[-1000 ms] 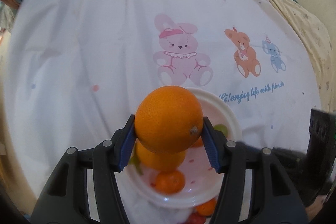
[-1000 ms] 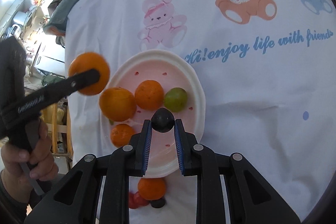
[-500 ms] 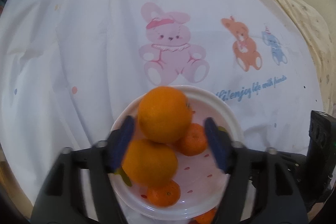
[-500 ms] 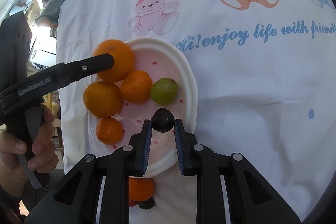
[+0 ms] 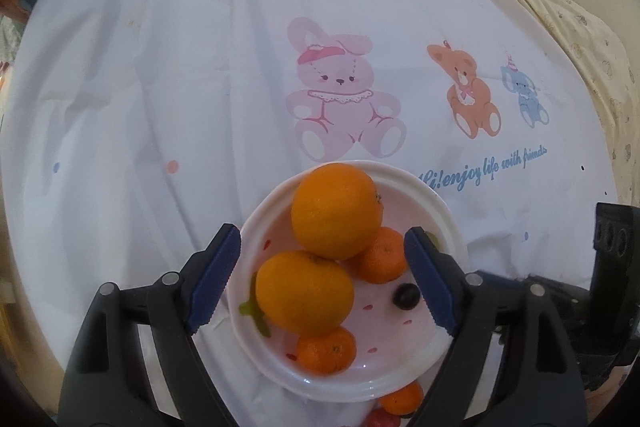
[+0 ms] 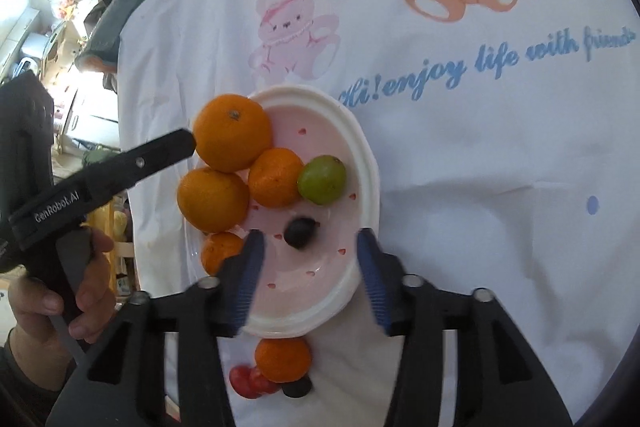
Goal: Organize fruits
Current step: 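Open both grippers and withdraw them from the plate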
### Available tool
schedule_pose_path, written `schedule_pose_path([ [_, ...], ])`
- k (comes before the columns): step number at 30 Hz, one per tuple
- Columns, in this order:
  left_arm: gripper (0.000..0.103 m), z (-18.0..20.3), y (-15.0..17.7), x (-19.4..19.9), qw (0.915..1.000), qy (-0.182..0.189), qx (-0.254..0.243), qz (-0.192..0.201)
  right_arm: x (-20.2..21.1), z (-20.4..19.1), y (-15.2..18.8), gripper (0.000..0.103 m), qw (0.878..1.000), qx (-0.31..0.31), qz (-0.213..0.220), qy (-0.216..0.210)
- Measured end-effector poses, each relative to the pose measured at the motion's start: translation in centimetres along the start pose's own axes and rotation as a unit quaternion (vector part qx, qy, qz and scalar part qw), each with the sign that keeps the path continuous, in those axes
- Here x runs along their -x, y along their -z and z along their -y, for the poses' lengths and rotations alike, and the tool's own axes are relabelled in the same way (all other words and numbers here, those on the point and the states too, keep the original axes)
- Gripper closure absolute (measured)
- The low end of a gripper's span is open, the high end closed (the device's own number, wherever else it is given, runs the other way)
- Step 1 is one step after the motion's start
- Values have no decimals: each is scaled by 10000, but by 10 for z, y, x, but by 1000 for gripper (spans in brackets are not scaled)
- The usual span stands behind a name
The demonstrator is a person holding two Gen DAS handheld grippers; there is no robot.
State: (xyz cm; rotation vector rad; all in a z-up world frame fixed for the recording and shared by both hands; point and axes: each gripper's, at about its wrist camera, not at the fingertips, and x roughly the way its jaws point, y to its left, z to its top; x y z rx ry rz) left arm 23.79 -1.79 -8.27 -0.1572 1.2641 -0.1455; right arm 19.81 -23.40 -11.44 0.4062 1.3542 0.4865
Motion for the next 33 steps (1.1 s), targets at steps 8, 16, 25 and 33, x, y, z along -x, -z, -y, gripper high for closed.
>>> schedule_pose_path([
  [8, 22, 3, 15, 33, 9998, -47, 23, 187, 31, -8, 13, 48, 9995, -152, 224, -163],
  [16, 22, 1, 51, 66, 9994, -208, -53, 282, 50, -17, 39, 31, 9985, -148, 513, 77],
  [25, 13, -6, 117, 84, 9991, -377, -8, 182, 70, -21, 73, 23, 9971, -268, 710, 56],
  [33, 13, 1, 158, 76, 9988, -385, -271, -119, 79, -19, 101, 23, 9950, -430, 844, 306],
])
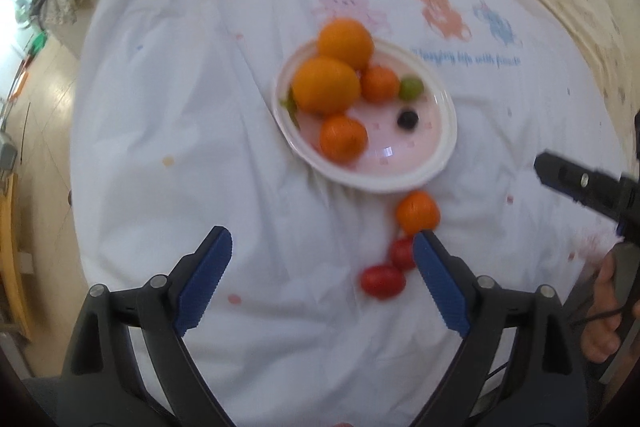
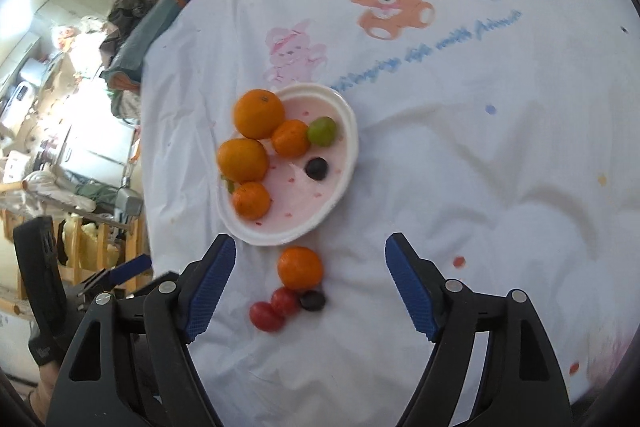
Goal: Organize fruits
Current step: 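Open both grippers and withdraw them from the plate, then grasp a red tomato with the left gripper while the right gripper grasps a tangerine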
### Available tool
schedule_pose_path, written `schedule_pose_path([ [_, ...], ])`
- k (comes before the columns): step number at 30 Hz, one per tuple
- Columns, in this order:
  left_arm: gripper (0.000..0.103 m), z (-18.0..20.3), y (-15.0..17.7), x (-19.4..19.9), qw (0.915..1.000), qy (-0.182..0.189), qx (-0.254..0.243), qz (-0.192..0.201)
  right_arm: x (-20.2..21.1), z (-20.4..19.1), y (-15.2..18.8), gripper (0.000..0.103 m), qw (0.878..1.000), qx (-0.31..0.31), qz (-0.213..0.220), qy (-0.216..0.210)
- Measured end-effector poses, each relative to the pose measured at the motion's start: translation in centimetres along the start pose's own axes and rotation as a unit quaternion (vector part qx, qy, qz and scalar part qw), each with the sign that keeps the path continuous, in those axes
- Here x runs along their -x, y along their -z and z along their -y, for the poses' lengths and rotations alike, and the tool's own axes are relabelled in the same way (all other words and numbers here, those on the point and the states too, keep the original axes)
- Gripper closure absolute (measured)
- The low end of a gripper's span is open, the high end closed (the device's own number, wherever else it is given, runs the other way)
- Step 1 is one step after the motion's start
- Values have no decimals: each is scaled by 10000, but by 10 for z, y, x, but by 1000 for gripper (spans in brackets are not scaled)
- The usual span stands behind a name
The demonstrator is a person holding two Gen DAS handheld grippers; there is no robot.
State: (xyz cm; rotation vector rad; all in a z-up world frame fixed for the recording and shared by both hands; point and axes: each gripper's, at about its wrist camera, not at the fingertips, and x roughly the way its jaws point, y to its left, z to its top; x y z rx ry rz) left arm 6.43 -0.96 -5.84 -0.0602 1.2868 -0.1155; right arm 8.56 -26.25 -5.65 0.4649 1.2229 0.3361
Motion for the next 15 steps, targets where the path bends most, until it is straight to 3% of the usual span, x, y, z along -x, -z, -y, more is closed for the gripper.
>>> schedule_pose_path([
  [3, 13, 12, 12, -13, 9993, -81, -307, -173, -1, 9, 6, 23, 9997, -236, -101, 23],
  [12, 15, 64, 41, -46, 9900, -141, -1332, -439, -1, 20, 11, 23, 9995, -75, -120, 298],
  [14, 28, 68, 41, -52, 9891, -30, -1353, -575, -2, 26, 11, 23, 9992, -119, -141, 344],
  [15, 29, 68, 40, -55, 9889, -7, -1350, -628, -2, 28, 12, 23, 9992, -132, -140, 357],
])
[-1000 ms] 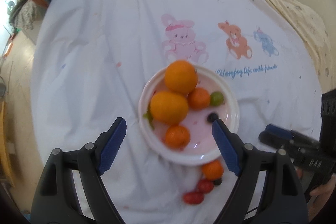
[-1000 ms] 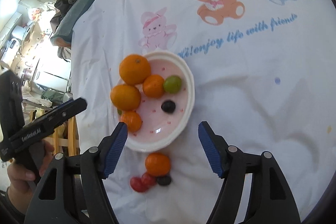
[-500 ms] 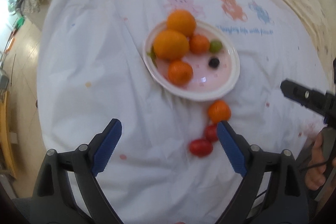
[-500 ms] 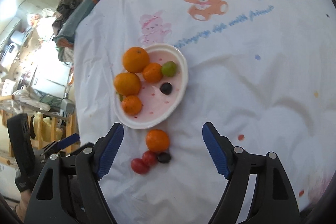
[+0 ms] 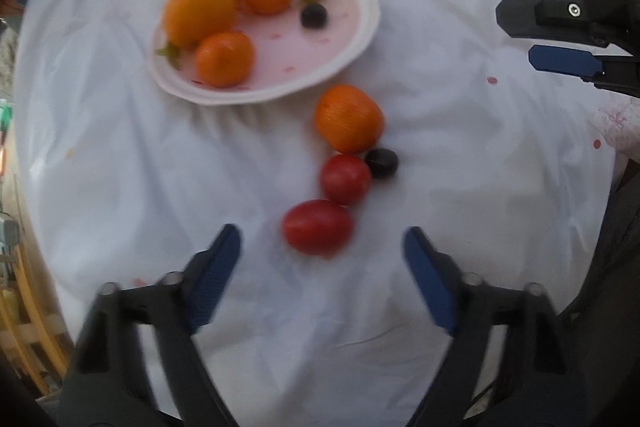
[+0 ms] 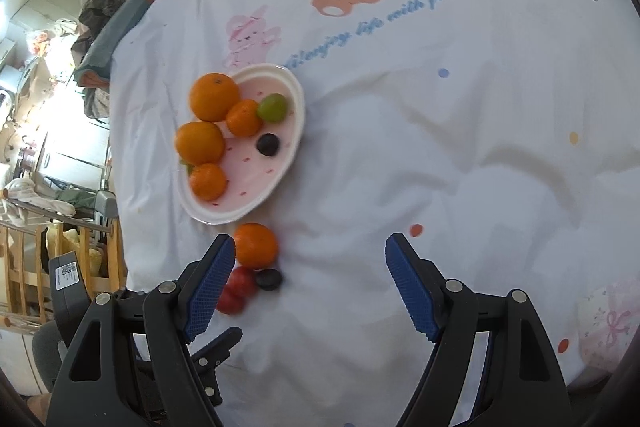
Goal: Organize fruits
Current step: 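Grasp a red tomato with the left gripper while the right gripper grasps a tangerine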
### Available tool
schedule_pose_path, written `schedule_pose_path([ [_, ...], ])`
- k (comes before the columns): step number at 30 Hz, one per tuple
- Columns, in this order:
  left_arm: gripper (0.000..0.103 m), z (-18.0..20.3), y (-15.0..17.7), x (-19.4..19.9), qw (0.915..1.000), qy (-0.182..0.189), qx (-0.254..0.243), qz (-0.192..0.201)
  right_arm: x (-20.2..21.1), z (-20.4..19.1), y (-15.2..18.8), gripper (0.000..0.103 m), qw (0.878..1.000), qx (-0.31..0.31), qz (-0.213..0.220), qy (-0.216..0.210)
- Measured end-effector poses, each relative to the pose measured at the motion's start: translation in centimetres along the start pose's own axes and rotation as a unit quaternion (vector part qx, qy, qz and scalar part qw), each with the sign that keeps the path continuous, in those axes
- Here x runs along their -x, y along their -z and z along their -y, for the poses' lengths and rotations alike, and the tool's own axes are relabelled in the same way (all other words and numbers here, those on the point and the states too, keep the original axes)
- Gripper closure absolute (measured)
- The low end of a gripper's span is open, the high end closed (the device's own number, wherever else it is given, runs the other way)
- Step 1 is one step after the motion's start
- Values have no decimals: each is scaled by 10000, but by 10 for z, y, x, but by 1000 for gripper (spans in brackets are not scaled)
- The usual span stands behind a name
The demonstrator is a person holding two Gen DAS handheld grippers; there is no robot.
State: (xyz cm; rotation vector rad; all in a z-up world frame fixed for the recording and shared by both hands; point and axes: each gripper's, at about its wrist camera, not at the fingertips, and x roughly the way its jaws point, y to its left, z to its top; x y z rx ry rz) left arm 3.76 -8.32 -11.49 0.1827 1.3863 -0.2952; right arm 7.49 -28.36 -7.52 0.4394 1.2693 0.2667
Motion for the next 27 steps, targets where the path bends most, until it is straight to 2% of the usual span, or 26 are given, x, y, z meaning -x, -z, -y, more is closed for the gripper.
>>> schedule_pose_path([
  [3, 33, -2, -4, -7, 9999, -80, 41, -66, 0, 4, 0, 23, 10000, -8, -13, 49],
  [4, 38, -2, -5, -10, 9999, -82, 42, -95, -1, 5, 0, 23, 10000, -28, -27, 50],
  [7, 43, -3, -10, -16, 9998, -82, 53, -175, -2, 6, -1, 23, 9999, -92, -47, 14],
  [12, 66, -4, -13, -17, 9998, -46, 29, -181, -4, 3, -4, 23, 9996, -202, -103, -142],
  [16, 67, -8, -9, -9, 9998, 56, 67, -192, -3, -3, -2, 23, 9995, -193, -144, -182],
  [20, 67, -22, -3, 9, 9987, 286, 416, -98, -5, -10, -1, 23, 9996, -128, -177, -170],
  [27, 67, -54, -2, 33, 9938, 52, 1086, 227, -26, -25, 4, 23, 9990, 101, -435, -26],
])
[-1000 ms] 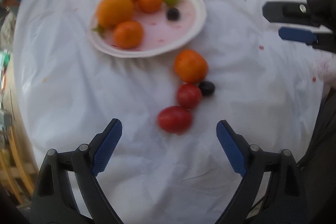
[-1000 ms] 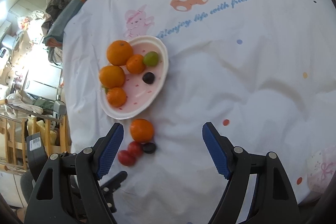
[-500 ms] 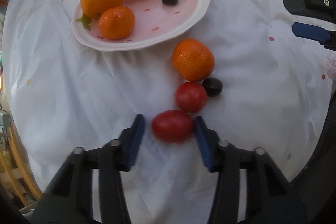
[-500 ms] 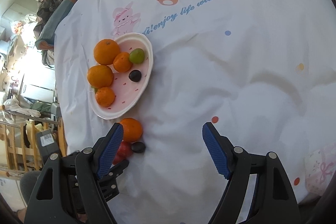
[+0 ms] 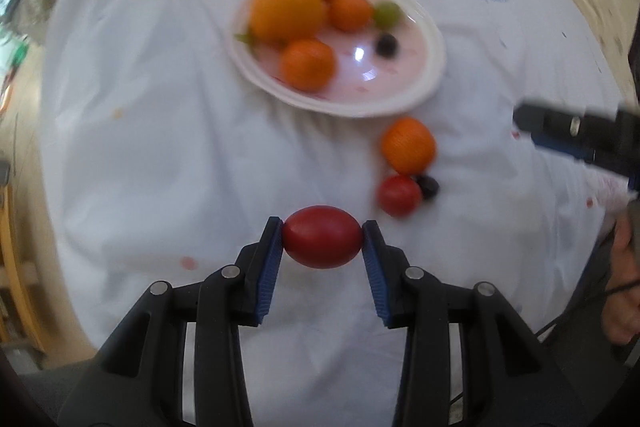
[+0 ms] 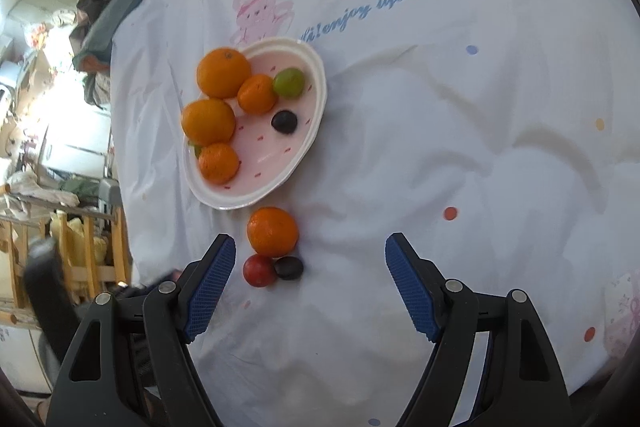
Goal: Organize fruits
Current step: 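Grasp a red tomato with the left gripper while the right gripper grasps a tangerine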
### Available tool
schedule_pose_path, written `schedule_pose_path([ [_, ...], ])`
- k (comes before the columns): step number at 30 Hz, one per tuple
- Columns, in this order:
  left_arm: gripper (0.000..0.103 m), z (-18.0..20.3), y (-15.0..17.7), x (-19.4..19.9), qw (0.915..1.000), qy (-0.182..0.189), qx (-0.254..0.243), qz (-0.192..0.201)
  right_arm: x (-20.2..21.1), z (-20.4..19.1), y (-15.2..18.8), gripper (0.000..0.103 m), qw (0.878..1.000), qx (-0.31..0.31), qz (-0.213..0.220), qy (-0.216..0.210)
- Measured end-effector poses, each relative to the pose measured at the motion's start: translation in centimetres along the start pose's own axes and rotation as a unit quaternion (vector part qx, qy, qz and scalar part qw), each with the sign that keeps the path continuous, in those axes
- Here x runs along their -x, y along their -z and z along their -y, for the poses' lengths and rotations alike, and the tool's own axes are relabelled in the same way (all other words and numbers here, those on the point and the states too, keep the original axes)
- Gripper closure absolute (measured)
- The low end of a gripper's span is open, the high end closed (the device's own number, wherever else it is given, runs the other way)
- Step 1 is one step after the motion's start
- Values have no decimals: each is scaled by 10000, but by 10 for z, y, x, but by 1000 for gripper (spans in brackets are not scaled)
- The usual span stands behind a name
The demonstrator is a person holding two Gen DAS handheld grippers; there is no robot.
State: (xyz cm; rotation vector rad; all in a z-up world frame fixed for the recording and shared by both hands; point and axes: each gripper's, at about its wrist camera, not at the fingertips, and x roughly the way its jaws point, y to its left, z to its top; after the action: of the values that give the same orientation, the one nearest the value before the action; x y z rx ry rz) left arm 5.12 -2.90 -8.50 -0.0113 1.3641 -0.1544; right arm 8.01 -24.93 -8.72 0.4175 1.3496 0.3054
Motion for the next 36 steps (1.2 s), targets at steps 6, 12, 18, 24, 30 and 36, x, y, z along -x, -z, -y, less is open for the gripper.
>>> schedule_pose_path([
  [6, 67, -23, 0, 2, 9991, 131, 393, 90, -27, -19, 1, 23, 9990, 356, -287, -10],
  [12, 67, -36, 4, 5, 9990, -23, 378, 238, -53, -48, -1, 30, 9950, 848, -519, -56],
  [18, 67, -48, 7, -18, 9981, 39, 599, -125, -84, -57, 2, 36, 9901, 1132, -786, 252],
  [24, 67, -46, 5, -21, 9986, -69, 513, -110, -92, -55, -6, 51, 9895, 1149, -705, 513],
  [30, 67, -41, 7, -23, 9990, -151, 410, -132, -83, -55, -2, 59, 9885, 1293, -602, 497],
  [36, 67, -42, 4, -22, 9987, -226, 460, -31, -63, -59, 6, 60, 9890, 1377, -511, 184],
])
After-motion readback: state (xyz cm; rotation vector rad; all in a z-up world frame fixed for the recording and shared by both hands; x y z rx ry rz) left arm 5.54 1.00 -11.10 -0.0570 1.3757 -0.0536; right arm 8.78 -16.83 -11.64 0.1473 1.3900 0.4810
